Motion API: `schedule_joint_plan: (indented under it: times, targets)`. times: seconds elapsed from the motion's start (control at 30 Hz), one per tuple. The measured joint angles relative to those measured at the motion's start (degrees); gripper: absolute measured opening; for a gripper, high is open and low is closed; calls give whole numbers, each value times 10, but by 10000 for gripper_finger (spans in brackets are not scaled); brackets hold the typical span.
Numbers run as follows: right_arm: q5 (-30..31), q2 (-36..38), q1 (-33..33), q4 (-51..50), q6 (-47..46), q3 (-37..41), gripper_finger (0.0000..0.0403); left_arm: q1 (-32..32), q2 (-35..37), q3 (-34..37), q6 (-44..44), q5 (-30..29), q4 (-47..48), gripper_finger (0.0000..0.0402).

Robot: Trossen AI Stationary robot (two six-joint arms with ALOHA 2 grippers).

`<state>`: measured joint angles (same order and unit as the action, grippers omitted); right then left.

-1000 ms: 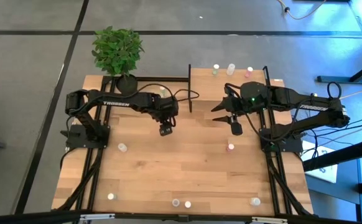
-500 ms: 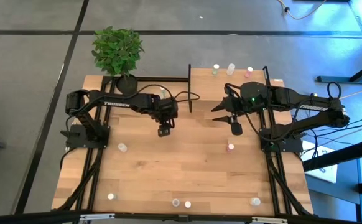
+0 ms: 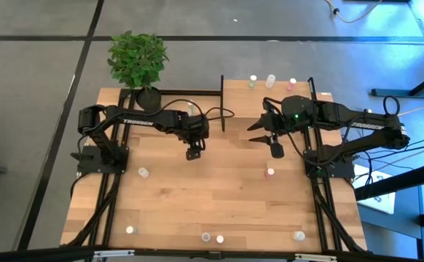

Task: Pick and place medicine bottles onto shelf by color
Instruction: Put the middle transparent pill bottle on the shelf

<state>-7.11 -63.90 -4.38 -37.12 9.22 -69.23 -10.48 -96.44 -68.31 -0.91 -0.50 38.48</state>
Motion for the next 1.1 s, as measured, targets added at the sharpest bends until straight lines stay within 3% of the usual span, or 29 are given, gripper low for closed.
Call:
schedule_joint_plan:
  times: [0.43, 1.1]
  targets:
    - [0, 0, 0, 0, 0, 0, 174, 2, -55, 0, 0, -5, -17, 296]
    - [0, 0, 0, 0, 0, 0, 174, 15, -64, 0, -4, -57, -18, 296]
